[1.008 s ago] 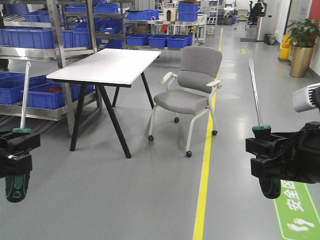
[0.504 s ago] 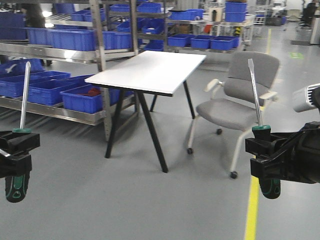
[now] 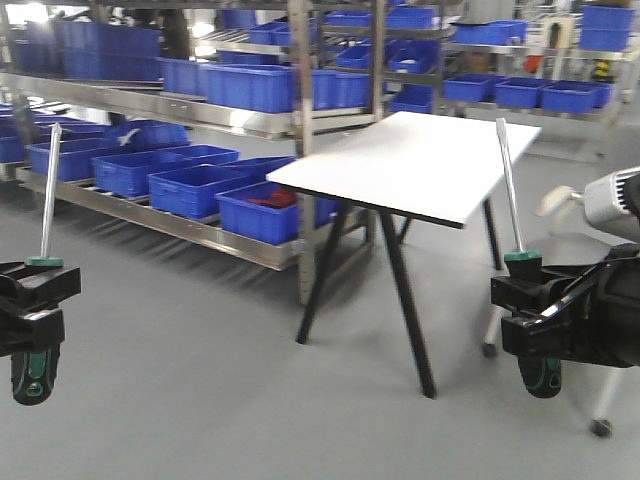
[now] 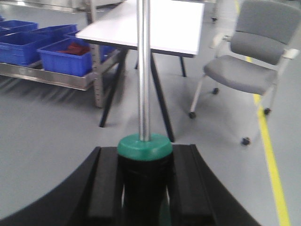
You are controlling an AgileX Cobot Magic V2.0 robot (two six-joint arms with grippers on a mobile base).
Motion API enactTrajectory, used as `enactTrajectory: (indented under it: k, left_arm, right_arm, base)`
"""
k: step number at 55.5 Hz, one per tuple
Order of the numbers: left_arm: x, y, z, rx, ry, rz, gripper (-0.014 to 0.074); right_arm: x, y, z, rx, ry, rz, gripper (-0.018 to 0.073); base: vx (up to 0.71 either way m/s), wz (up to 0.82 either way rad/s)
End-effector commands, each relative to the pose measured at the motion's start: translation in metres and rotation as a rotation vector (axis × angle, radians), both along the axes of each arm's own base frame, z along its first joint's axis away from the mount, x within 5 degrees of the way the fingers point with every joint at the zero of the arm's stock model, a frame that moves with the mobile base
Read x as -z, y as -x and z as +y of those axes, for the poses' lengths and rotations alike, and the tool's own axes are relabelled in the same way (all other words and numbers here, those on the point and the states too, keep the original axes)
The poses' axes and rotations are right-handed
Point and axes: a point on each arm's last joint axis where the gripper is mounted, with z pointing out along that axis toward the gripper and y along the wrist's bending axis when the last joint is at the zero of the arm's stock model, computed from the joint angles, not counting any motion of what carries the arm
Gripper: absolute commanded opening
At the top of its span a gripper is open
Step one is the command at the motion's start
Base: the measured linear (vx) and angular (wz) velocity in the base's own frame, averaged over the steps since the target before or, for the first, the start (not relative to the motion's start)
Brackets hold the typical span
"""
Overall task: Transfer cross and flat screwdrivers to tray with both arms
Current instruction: 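Hold both screwdrivers while driving along the shelves of blue bins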
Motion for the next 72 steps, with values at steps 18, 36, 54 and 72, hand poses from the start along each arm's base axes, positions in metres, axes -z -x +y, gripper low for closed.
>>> enactTrajectory:
  k: [18,36,54,72]
  left_arm:
    - [-0.0220,0.0030,0.0025,-0.034,0.053,-0.118,-0.0003]
    - [-0.0220,0.0030,0.0025,-0.034,0.053,-0.118,-0.0003]
    - [-0.0220,0.0030,0.0025,-0.034,0.053,-0.118,-0.0003]
    - [-0.0220,0.0030,0.0025,-0.034,0.053,-0.118,-0.0003]
  right_arm:
    - [-0.0230,0.0032,-0.0031,0.022,-0.043,-0.130,-0.0008]
    - [-0.0230,0.0032,-0.0032,0.022,-0.043,-0.130,-0.0008]
    - [-0.0230,0.0032,-0.0032,0.022,-0.043,-0.130,-0.0008]
    - [-0.0230,0.0032,-0.0032,0.022,-0.043,-0.130,-0.0008]
  base:
    - [0.53,0.51]
    - [0.53,0.65]
    - [0.53,0.64]
    - [0.53,0.46]
